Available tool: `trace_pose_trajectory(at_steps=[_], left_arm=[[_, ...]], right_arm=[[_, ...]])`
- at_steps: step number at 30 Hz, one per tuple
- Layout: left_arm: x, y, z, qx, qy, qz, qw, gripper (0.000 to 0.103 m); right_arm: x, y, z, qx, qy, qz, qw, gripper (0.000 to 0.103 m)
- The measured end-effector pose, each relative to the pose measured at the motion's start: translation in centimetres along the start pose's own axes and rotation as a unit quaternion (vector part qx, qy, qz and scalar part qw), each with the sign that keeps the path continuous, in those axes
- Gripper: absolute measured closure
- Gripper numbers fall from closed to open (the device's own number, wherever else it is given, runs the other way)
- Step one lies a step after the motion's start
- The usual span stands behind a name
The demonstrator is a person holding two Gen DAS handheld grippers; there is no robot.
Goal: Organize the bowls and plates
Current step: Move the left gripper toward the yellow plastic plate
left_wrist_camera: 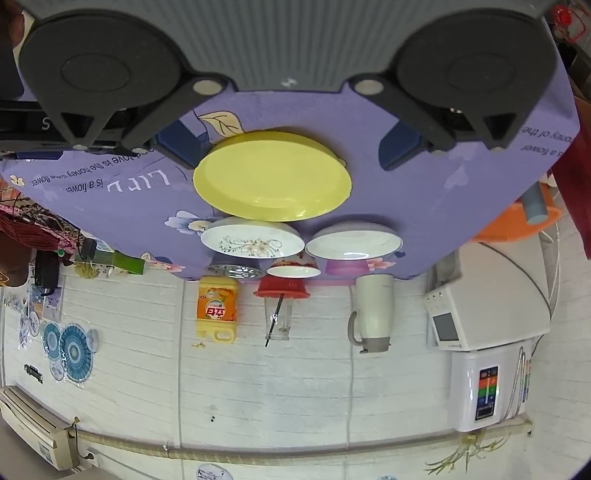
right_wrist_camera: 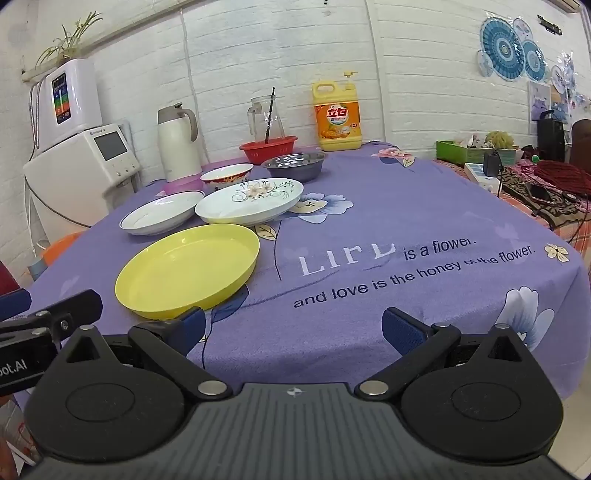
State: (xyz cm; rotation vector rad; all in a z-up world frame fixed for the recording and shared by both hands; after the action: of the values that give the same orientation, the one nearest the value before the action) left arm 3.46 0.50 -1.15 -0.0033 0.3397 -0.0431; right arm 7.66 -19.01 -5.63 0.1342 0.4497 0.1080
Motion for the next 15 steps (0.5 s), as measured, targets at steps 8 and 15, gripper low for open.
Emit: trace_pose_trajectory(at_steps=[8,15], left_arm=[[-0.23,0.64,0.18,-0.020,-0.006,-0.015,0.9997,0.001],[-0.09,0.44,-0.11,-0.020,-0.004,-0.019,0.9996,0.001]], right_arm=[[-0.23,0.02,-0.15,-0.003,-0.008,-0.003,1.000,0.000],[-0.42,0.06,-0.05,-0.004,-0.013,-0.002,1.000,0.000]])
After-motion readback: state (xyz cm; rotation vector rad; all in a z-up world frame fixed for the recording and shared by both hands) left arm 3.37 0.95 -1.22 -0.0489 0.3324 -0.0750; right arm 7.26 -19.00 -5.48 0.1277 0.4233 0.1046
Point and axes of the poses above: each gripper's, at about its wrist camera, not at the fingertips, and x roughly the way its jaws point, y to its left, z to its top, the point moved 3 cm from there along x, roughly the way its jaws point, and after that the axes turned 1 degree about z, right-handed, at the moved point
